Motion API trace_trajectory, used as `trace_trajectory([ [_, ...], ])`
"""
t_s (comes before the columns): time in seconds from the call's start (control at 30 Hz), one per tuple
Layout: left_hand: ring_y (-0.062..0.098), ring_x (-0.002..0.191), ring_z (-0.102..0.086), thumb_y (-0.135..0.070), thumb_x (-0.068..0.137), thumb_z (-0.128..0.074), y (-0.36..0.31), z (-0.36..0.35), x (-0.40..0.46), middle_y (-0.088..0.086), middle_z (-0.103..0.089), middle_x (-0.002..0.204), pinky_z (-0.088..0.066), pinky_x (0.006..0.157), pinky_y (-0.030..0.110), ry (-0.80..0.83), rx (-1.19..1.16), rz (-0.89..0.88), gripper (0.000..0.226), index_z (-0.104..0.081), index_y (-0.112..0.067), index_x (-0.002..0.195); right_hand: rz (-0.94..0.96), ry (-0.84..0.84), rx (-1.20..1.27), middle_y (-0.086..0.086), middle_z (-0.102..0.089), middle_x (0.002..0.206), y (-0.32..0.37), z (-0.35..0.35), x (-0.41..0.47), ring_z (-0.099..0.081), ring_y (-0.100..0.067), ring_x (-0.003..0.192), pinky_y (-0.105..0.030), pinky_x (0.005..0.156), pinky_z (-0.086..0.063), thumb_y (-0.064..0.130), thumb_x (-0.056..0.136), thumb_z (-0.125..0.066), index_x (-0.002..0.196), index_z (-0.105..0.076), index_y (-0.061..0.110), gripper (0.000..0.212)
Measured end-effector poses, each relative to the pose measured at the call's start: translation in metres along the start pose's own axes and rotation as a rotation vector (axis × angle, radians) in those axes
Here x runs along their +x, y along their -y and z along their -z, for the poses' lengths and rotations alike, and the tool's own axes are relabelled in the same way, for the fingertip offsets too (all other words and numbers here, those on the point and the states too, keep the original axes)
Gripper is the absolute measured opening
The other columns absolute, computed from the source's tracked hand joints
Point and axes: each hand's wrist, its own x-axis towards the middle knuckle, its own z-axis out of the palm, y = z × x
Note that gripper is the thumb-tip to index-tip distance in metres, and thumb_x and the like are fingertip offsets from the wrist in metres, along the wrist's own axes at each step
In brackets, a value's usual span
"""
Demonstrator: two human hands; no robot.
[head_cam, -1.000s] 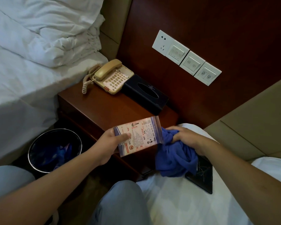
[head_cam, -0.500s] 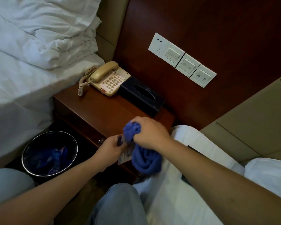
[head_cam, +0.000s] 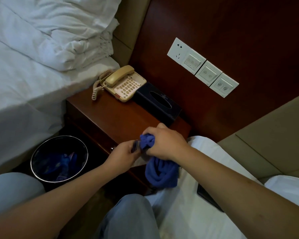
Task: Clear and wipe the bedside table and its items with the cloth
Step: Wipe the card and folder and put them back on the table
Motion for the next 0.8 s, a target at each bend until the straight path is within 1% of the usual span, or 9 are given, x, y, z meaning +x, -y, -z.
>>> trace_trajectory([
  [0.1, 0.002, 0.053, -0.054, -0.029, 0.103, -0.061, -0.006, -0.002, -0.004, -0.018, -0.064, 0.061, -0.041, 0.055, 0.026, -0.024, 0.095, -0.036, 0.026, -0.065, -0.034, 0.078, -0.08, -0.019, -0.076, 0.001, -0.046, 0.118, -0.01, -0.003, 0.007, -0.051, -0.023, 0.083, -0.033, 0.071, -0.041, 0.039, 0.084, -0.066, 0.118, -0.054, 0.046, 0.037],
  [0.17, 0.003, 0.05, -0.049, -0.031, 0.103, -0.061, -0.004, 0.0, -0.004, -0.014, -0.059, 0.057, -0.04, 0.053, 0.029, -0.016, 0.113, -0.061, 0.024, -0.068, -0.034, 0.081, -0.095, -0.011, -0.102, -0.001, -0.048, 0.116, -0.016, -0.007, 0.007, -0.052, -0.024, 0.081, -0.034, 0.068, -0.04, 0.036, 0.086, -0.063, 0.1, -0.052, 0.042, 0.019],
  [0.23, 0.019, 0.064, -0.063, -0.036, 0.102, -0.062, -0.004, 0.004, -0.003, -0.005, -0.069, 0.072, -0.054, 0.063, 0.043, 0.0, 0.03, -0.082, 0.015, -0.074, -0.033, 0.094, -0.063, -0.031, -0.116, -0.001, -0.047, 0.109, -0.02, -0.012, 0.005, -0.051, -0.025, 0.077, -0.034, 0.064, -0.038, 0.032, 0.086, -0.061, 0.089, -0.046, 0.038, 0.016],
  [0.33, 0.011, 0.102, -0.071, -0.041, 0.095, -0.07, -0.006, 0.012, 0.0, -0.009, -0.075, 0.111, -0.059, 0.093, 0.042, -0.08, -0.151, -0.064, 0.026, -0.072, -0.035, 0.12, -0.081, -0.089, -0.049, 0.0, -0.046, 0.101, -0.032, -0.012, 0.003, -0.056, -0.028, 0.078, -0.034, 0.063, -0.041, 0.032, 0.086, -0.061, 0.086, -0.044, 0.036, 0.017],
  [0.43, 0.012, 0.113, -0.069, -0.067, 0.081, -0.072, -0.008, 0.019, 0.003, -0.004, -0.068, 0.129, -0.056, 0.101, 0.036, -0.095, -0.443, 0.258, 0.079, -0.054, -0.024, 0.144, -0.155, -0.249, 0.015, -0.002, -0.048, 0.106, -0.047, -0.003, 0.001, -0.057, -0.029, 0.075, -0.037, 0.064, -0.049, 0.036, 0.086, -0.062, 0.096, -0.049, 0.034, 0.016],
  [0.5, 0.021, 0.114, -0.071, -0.077, 0.079, -0.066, -0.006, 0.015, 0.005, 0.01, -0.07, 0.13, -0.055, 0.104, 0.037, 0.05, -0.781, 0.528, 0.091, -0.054, -0.009, 0.138, -0.173, -0.327, -0.012, -0.002, -0.047, 0.113, -0.051, 0.002, -0.001, -0.055, -0.027, 0.074, -0.037, 0.064, -0.048, 0.034, 0.086, -0.064, 0.109, -0.052, 0.035, 0.026],
  [0.57, 0.025, 0.117, -0.07, -0.07, 0.091, -0.057, -0.013, 0.006, 0.004, 0.014, -0.071, 0.128, -0.054, 0.103, 0.037, 0.127, -1.016, 0.565, 0.076, -0.059, -0.006, 0.131, -0.136, -0.327, -0.09, -0.002, -0.043, 0.122, -0.045, 0.003, -0.004, -0.052, -0.026, 0.074, -0.035, 0.062, -0.042, 0.031, 0.086, -0.064, 0.124, -0.05, 0.035, 0.041],
  [0.67, 0.022, 0.099, -0.074, -0.029, 0.108, -0.046, -0.02, 0.003, 0.011, 0.013, -0.077, 0.109, -0.062, 0.079, 0.031, -0.081, -1.2, 0.496, 0.041, -0.057, -0.004, 0.138, -0.03, -0.255, -0.202, -0.004, -0.04, 0.125, -0.024, -0.008, -0.006, -0.047, -0.027, 0.073, -0.034, 0.061, -0.035, 0.027, 0.086, -0.062, 0.13, -0.047, 0.033, 0.047],
  [0.8, 0.022, 0.083, -0.077, -0.013, 0.109, -0.042, -0.013, 0.007, 0.017, 0.013, -0.079, 0.097, -0.062, 0.067, 0.032, -0.201, -1.121, 0.477, 0.025, -0.061, -0.004, 0.123, 0.147, -0.155, -0.225, -0.003, -0.042, 0.125, 0.004, -0.016, -0.012, -0.055, -0.029, 0.077, -0.033, 0.064, -0.036, 0.027, 0.083, -0.062, 0.127, -0.047, 0.031, 0.047],
])
